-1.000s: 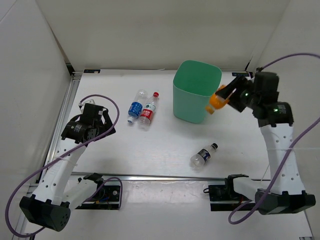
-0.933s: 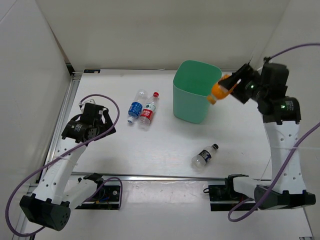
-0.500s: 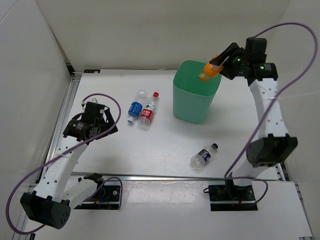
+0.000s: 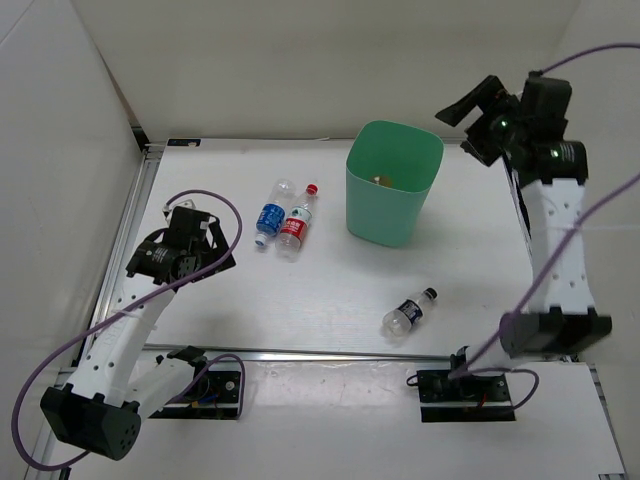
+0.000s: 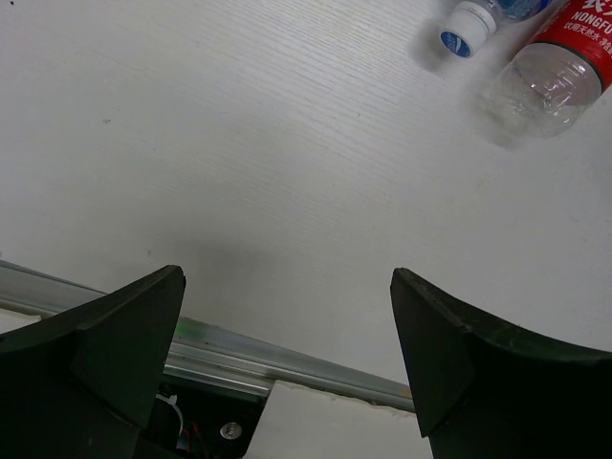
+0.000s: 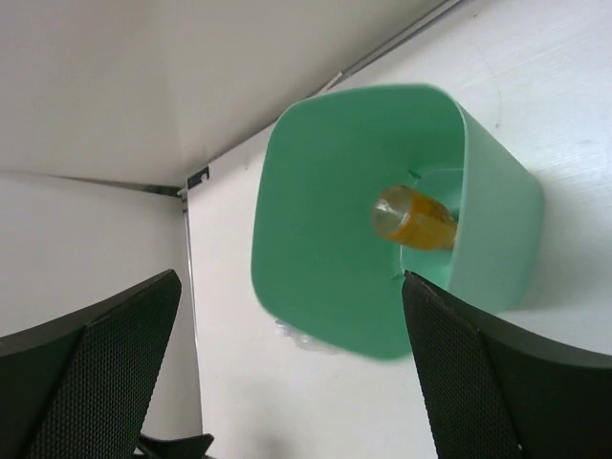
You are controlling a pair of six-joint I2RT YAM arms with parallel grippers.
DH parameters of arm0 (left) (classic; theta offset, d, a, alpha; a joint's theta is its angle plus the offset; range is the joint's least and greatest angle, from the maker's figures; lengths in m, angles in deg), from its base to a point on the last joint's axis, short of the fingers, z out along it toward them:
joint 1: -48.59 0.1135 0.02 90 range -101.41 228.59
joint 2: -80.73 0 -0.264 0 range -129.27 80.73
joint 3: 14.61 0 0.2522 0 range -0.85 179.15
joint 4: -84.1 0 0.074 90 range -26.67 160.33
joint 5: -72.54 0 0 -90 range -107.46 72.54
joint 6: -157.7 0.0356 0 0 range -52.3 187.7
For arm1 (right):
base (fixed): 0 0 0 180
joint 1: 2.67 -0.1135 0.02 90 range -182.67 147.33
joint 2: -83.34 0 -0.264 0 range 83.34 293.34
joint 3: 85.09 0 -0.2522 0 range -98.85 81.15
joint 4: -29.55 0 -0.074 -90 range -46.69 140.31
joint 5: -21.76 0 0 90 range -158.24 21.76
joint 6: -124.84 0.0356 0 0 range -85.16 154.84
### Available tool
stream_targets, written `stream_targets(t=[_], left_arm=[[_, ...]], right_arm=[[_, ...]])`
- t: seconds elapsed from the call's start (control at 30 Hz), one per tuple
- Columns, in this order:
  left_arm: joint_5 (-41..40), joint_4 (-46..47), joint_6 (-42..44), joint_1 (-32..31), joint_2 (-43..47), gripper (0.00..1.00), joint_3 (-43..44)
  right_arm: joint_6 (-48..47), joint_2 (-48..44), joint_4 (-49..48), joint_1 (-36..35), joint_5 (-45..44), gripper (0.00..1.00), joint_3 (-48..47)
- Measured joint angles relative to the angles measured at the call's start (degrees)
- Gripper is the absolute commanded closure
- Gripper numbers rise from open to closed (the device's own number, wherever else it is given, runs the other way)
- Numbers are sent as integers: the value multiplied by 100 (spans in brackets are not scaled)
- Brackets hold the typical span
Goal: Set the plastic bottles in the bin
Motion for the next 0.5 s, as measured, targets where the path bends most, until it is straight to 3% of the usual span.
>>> stream_targets(t=[0.1,0.27,0.37,0.5], left_arm=[[15,2,0,0,0,0,-7],[22,76,0,0,-7,0,-144],[79,138,0,0,-15,0,-332],[149,173,0,-4,-31,0,-509]], right_arm=[[107,-1137,59,17,-214,0,1012],[396,-3112,404,26,-160,0,3700],[575,-3727,636,28,-116,0,5139],[748,-3838,962,28,-2,0,6203]])
